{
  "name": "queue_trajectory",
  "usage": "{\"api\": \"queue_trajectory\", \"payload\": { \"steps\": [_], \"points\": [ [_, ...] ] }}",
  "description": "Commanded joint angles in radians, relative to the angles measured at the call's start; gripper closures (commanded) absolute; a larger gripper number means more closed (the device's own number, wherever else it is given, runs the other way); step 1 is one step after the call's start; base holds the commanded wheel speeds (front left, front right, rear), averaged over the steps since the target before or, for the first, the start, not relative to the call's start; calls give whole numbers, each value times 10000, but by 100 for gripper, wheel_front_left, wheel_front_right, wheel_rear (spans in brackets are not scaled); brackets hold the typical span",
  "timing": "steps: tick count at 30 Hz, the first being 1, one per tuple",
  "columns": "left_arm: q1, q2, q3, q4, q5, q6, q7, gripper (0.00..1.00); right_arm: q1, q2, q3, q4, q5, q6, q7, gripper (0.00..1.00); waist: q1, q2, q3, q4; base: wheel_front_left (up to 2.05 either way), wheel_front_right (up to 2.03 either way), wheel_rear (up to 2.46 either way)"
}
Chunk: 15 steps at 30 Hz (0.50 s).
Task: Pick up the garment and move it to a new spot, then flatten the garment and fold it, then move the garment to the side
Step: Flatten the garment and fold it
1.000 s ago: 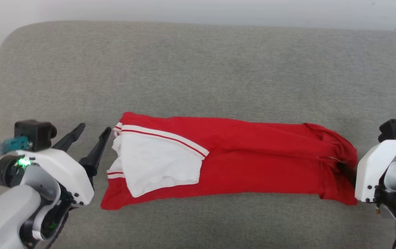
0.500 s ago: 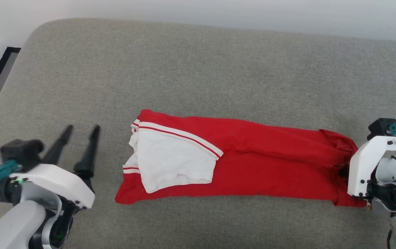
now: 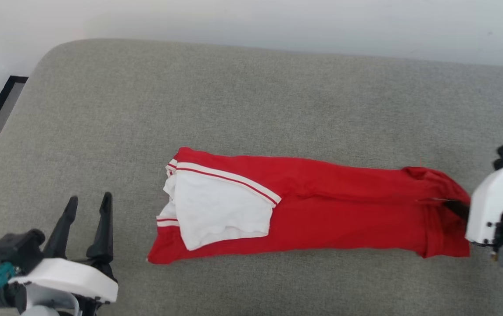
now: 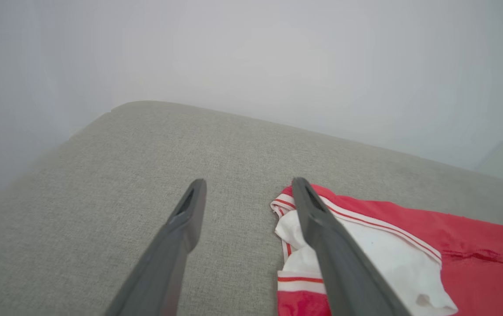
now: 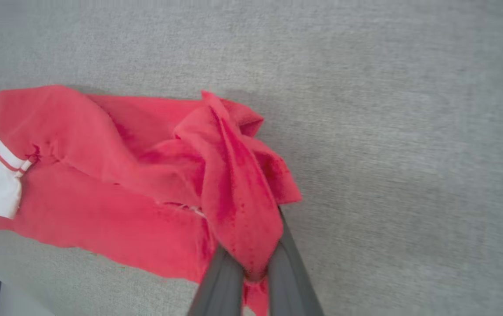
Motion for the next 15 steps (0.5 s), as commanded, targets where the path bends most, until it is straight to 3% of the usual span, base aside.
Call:
{"api": "queue_trajectory", "payload": {
  "steps": [1,7,15],
  "points": [
    [295,-306,337,23,275,-156,-47,0,157,-129,-260,-54,55,2,5,100,0,0,-84,-66,0,0,0],
    [905,-1337,1247,174,1038,-745,-48,0,272,-455,-1278,214,-202,0,27,100,0,0,-245,-218,0,0,0],
    [1166,-2207,2083,589,1843,-1506,-49,0,-10,-1024,-2014,733,-756,2,-39,100,0,0,-323,-302,0,0,0]
  ]
}}
